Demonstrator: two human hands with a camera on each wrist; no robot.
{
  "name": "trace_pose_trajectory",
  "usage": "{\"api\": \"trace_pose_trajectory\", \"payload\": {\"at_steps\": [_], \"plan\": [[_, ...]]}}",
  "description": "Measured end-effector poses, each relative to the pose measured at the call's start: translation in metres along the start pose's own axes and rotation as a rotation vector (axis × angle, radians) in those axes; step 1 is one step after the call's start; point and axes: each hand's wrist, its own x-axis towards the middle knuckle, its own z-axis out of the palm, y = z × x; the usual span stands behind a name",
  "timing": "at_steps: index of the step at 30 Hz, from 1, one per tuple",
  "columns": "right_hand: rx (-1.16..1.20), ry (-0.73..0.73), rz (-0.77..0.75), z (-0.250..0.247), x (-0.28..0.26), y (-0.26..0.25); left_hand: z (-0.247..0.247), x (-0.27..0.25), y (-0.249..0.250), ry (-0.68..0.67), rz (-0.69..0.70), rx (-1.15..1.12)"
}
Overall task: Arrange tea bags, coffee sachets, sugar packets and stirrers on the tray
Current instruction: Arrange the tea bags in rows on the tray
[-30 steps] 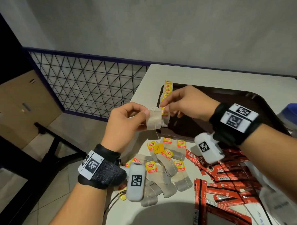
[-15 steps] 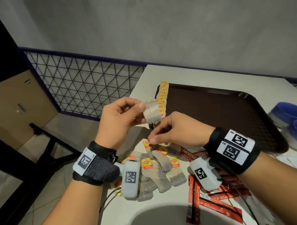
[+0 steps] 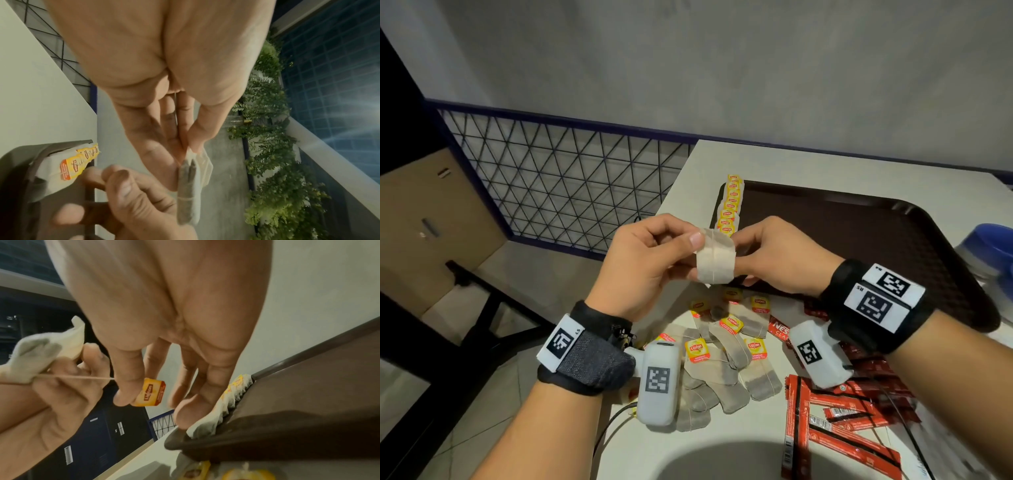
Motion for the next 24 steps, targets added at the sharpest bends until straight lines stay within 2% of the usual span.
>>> {"api": "trace_pose_trajectory", "payload": {"at_steps": [5,13,19,24], "plan": [[-0.011,-0.038,-0.006,-0.012,0.0,-0.012,-0.003,0.002,-0.006,-0.079,-0.071,0.099],[-0.215,0.077,-0.063,-0.015,-0.006,-0.023,-0.004,0.004,-0.015,-0.119,-0.08,0.215],[-0.197,0.026,-0.044,-0.013,-0.008,-0.027,0.0,0.002,-0.013,-0.098,-0.117,0.259],[-0.094,-0.03,0.002,-0.017,-0.011,-0.031,0.002,0.001,-0.013,-0.088,-0.174,0.26]]}}
